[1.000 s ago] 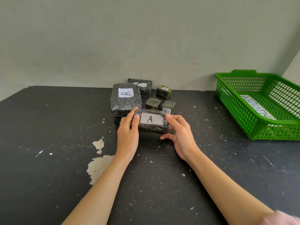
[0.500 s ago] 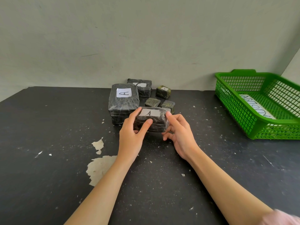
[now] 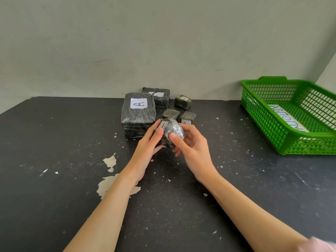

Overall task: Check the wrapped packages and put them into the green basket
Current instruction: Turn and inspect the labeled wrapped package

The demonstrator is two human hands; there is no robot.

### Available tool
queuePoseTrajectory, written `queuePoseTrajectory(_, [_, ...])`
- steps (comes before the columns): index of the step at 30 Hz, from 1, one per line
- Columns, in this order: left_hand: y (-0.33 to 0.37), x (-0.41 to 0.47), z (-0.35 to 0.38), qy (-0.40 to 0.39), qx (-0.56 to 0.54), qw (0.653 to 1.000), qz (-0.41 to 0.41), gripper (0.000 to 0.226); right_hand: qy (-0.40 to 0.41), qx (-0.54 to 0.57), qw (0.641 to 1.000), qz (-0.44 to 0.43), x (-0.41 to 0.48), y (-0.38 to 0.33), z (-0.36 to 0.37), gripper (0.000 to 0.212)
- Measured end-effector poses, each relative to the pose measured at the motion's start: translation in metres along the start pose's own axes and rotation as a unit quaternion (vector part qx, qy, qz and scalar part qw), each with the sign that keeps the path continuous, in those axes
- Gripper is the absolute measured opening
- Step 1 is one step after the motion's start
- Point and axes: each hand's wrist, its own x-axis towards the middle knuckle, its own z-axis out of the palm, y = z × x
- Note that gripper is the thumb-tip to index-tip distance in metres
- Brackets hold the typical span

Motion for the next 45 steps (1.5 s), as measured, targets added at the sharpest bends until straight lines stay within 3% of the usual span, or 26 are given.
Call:
queuePoseTrajectory(17, [0.0, 0.001, -0.001, 0.005, -0.018, 1.0, -0.012, 0.062, 0.009, -0.008, 1.0, -0.001, 0.0, 0.0, -0.001, 0.016])
queuePoseTrajectory(21, [-0.007, 0.002, 0.007, 0.105, 0.059, 0.992, 0.028, 0.072, 0.071, 0.03, 0.996, 0.036, 0.001, 0.003, 0.0, 0.018])
queuePoseTrajectory(24, [-0.014, 0.0, 0.019, 0.204, 0.148, 0.964, 0.09, 0.088, 0.099, 0.121, 0.98, 0.122, 0.004, 0.005, -0.004, 0.01])
queuePoseTrajectory(27, [-0.019, 0.001, 0.025, 0.249, 0.2, 0.938, 0.136, 0.098, 0.105, 0.137, 0.975, 0.141, 0.007, 0.008, -0.005, 0.013])
queuePoseTrajectory(29, [-0.02, 0.001, 0.024, 0.245, 0.21, 0.934, 0.157, 0.091, 0.111, 0.149, 0.972, 0.142, 0.008, 0.008, -0.007, 0.018])
queuePoseTrajectory(32, [-0.019, -0.001, 0.025, 0.221, 0.213, 0.933, 0.19, 0.06, 0.127, 0.175, 0.964, 0.153, 0.013, 0.007, -0.012, 0.028])
queuePoseTrajectory(35, [-0.016, -0.004, 0.028, 0.207, 0.267, 0.901, 0.271, 0.037, 0.123, 0.188, 0.961, 0.161, 0.017, 0.006, -0.015, 0.027])
queuePoseTrajectory(39, [-0.012, -0.007, 0.034, 0.211, 0.302, 0.863, 0.347, 0.027, 0.112, 0.231, 0.948, 0.188, 0.019, 0.005, -0.019, 0.035])
queuePoseTrajectory(42, [-0.01, -0.011, 0.039, 0.19, 0.253, 0.888, 0.334, 0.024, 0.072, 0.238, 0.948, 0.201, 0.02, 0.003, -0.023, 0.028])
queuePoseTrajectory(45, [-0.009, -0.016, 0.042, 0.162, 0.183, 0.928, 0.28, 0.04, 0.043, 0.242, 0.947, 0.205, 0.021, 0.002, -0.024, 0.028])
